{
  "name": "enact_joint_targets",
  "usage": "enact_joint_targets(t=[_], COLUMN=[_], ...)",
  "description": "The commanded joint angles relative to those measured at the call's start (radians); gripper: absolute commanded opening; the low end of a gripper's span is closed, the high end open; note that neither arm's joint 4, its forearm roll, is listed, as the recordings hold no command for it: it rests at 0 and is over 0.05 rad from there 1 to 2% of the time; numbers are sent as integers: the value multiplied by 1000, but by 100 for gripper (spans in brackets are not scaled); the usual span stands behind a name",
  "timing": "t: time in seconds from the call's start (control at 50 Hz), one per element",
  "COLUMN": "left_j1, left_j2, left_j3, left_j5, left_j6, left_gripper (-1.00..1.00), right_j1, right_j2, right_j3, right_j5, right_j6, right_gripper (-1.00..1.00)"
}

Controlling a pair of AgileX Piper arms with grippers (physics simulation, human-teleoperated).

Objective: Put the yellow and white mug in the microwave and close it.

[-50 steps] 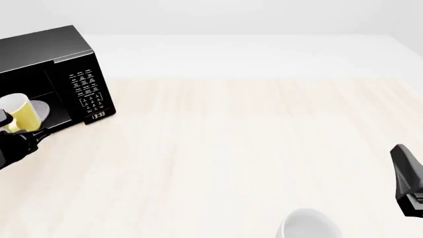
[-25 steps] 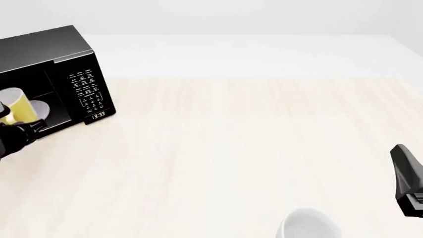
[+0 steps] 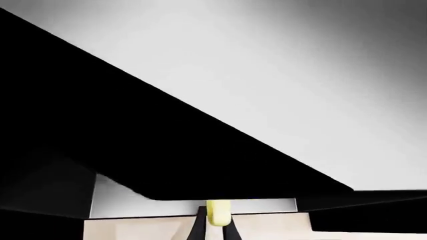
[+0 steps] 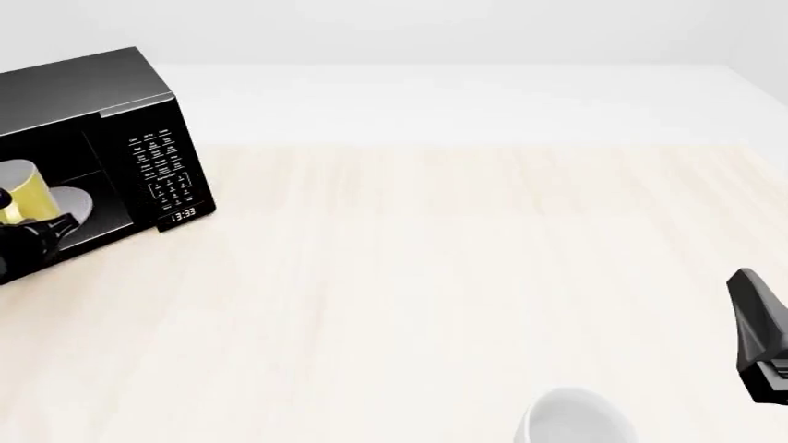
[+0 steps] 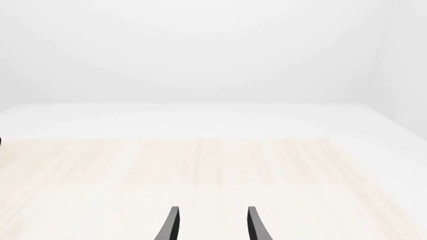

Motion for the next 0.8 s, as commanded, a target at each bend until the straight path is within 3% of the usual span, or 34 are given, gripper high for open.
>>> enact_joint_targets(t=[0.02, 0.48, 0.5, 0.8], left_j1=[1, 19, 28, 23], left_j2=[-1, 64, 61, 42], left_j3=[-62, -90, -86, -75], left_j5=[38, 49, 49, 53], left_j6=[-29, -14, -6, -1], left_gripper=[-100, -100, 100, 100], right_j1=[1, 1, 1, 1], right_j2=[-1, -2, -1, -2], right_j3=[1, 1, 1, 1], right_j5=[0, 0, 0, 0], right_j6=[0, 0, 0, 0], right_gripper=[100, 100, 100, 100])
